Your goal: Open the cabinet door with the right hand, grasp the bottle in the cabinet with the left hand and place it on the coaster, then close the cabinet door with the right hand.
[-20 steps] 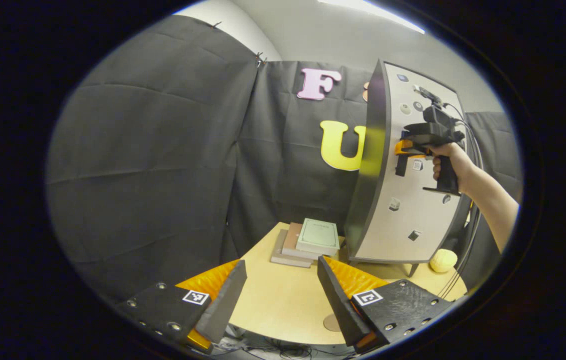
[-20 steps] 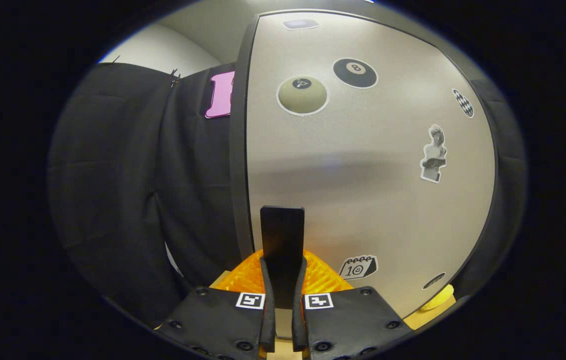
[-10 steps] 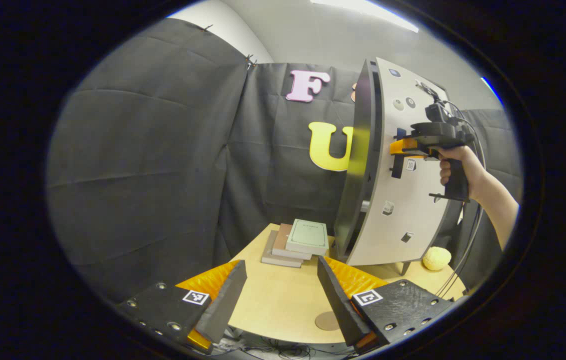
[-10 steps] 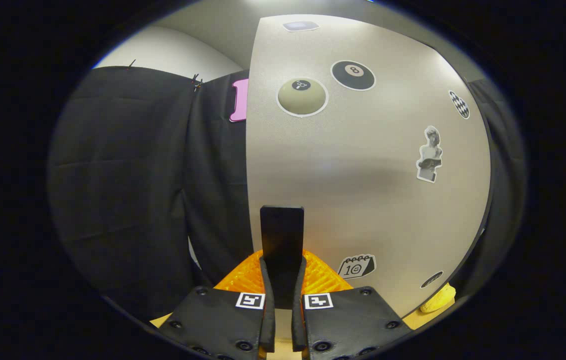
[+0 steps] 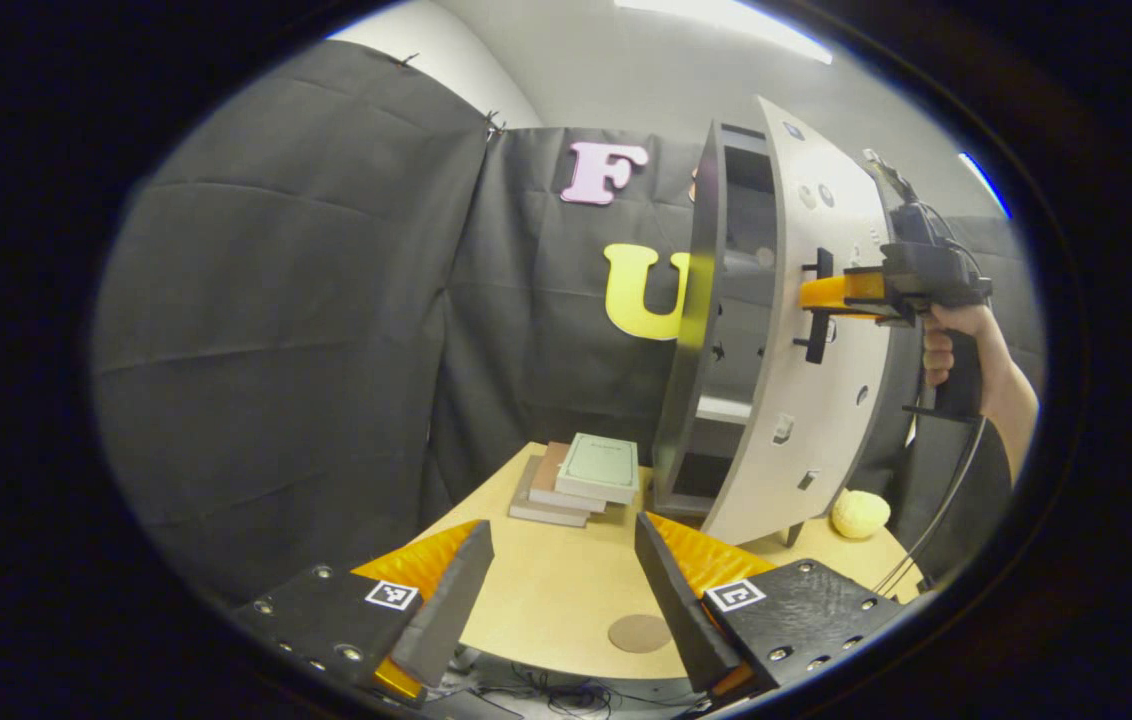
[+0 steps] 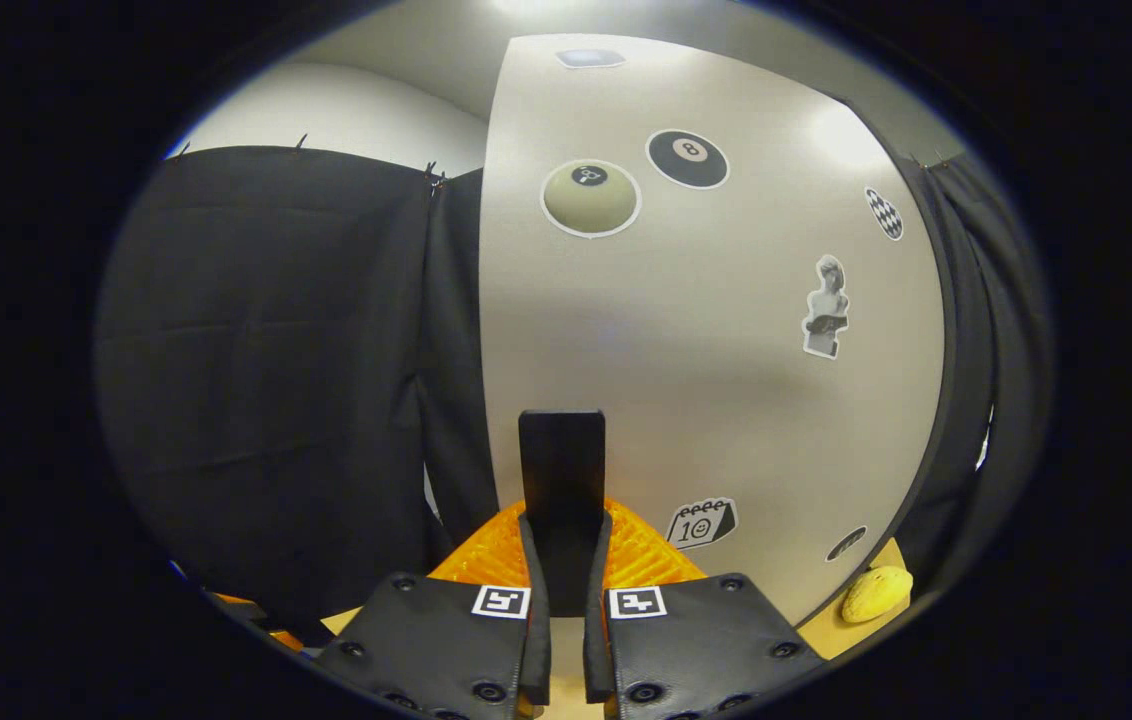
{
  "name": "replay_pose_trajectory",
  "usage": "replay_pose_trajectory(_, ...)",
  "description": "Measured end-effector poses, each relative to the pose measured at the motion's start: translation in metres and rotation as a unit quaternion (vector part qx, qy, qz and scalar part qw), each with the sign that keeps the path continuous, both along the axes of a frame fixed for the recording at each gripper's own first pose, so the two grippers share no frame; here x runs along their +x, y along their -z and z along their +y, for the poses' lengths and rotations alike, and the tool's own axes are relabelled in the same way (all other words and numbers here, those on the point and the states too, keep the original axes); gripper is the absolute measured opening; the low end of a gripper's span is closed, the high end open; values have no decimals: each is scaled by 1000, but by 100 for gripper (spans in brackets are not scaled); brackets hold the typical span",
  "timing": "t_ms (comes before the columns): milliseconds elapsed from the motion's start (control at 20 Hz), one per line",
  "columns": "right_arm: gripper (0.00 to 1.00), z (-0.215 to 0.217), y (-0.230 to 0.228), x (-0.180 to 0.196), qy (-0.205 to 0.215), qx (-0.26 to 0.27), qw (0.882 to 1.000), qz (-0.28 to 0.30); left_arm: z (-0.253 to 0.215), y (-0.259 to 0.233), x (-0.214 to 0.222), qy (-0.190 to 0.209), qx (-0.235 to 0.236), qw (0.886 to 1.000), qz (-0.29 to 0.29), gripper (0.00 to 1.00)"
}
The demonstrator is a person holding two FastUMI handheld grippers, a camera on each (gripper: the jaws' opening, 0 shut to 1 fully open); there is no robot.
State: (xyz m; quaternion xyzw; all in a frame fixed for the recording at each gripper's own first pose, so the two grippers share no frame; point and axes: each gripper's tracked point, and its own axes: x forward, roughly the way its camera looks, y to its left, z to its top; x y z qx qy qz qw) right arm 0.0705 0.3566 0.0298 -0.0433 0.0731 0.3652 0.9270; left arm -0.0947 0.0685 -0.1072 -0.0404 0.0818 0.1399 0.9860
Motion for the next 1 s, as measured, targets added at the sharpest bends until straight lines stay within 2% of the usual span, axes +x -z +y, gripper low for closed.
replay_pose_trajectory(300, 15, -6, -1, -1, -13, 10, 1000, 9, -18, -3, -1, 11, 11, 1000, -2, 86)
replay_pose_trajectory(550, 15, -12, -2, -1, -19, 22, 1000, 12, -37, -1, 12, 37, 19, 999, 5, 86)
replay_pose_trajectory(750, 12, -18, -1, -1, 2, 26, 999, 22, -59, -3, 20, 69, 21, 997, 9, 87)
replay_pose_trajectory(950, 14, -22, -2, 1, 17, 32, 999, 22, -75, -2, 38, 100, 21, 995, 16, 86)
replay_pose_trajectory(1000, 12, -24, -2, 1, 24, 35, 999, 23, -81, -4, 43, 109, 20, 994, 15, 87)
